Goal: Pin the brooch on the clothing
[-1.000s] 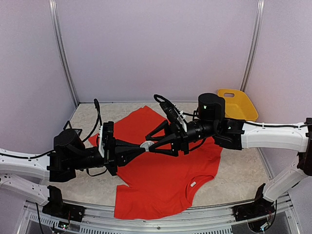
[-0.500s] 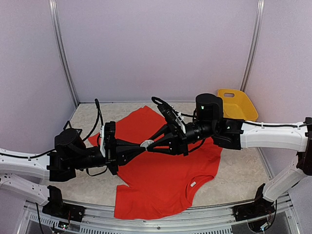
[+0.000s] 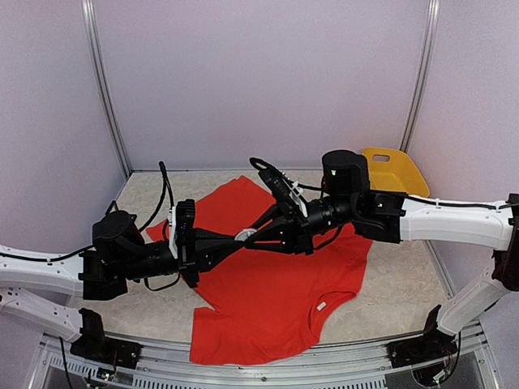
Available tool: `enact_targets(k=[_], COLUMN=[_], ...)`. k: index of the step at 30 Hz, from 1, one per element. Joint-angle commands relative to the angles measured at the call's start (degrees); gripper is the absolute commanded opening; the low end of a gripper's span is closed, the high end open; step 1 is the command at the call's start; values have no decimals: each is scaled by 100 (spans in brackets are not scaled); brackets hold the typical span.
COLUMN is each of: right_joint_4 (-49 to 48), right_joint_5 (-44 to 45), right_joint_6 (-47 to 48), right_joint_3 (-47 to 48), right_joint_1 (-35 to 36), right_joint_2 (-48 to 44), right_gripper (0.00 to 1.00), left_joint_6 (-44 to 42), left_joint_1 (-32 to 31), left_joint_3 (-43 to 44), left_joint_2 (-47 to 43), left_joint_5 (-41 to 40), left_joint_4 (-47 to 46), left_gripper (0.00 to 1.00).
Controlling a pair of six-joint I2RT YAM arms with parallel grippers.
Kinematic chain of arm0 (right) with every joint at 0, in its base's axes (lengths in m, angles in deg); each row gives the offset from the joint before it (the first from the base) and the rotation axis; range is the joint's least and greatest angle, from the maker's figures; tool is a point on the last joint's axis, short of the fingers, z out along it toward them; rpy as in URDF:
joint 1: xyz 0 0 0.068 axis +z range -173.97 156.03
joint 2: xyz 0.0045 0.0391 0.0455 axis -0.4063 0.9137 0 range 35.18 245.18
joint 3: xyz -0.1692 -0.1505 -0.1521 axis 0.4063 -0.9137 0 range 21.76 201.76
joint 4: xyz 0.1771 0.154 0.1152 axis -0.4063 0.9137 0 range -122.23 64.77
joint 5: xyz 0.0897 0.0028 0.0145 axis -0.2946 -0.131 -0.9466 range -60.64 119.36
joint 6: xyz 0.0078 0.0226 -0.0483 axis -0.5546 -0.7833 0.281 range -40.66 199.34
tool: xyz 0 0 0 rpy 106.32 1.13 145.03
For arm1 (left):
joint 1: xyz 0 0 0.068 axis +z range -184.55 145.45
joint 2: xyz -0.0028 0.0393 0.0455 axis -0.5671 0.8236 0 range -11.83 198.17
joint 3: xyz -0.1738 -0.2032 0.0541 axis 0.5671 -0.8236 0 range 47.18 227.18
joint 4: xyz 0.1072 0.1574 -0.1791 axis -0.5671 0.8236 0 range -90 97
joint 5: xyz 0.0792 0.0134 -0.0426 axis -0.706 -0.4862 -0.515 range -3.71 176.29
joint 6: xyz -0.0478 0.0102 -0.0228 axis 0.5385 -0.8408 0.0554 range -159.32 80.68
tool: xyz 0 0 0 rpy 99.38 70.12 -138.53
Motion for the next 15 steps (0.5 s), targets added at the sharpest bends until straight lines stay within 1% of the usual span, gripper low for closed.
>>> enact_targets(k=[1, 3, 4, 6, 8, 9, 11, 15], right_joint_4=[51, 187, 254, 402, 556, 632, 616, 404], right_joint_5=[441, 19, -137, -191, 52, 190, 383, 395], right_joint_6=[160, 603, 864, 1295, 1494, 1507, 1418, 1202], right_joint_3=[130, 63, -7, -170, -291, -305, -314, -313], right_joint_1=[7, 11, 9, 11, 7, -1, -13, -15], right_joint_2=[160, 26, -77, -310, -505, -566, -631, -613], right_gripper=[37, 47, 50, 54, 55, 55, 51, 38], left_joint_6=[-88, -66, -64, -81, -113, -107, -96, -96], left_joint_1=[-180, -176, -168, -155, -137, -135, -133, -137], left_joint_3=[143, 90, 64, 38, 38, 39, 38, 76], left_joint_2=[81, 14, -28, -109, -156, -169, -171, -139], left_joint_5=[376, 88, -99, -303, -333, -322, -276, -220], left_joint_4=[105, 75, 82, 119, 169, 179, 171, 155], left_gripper=[0, 0, 0, 0, 0, 0, 0, 0])
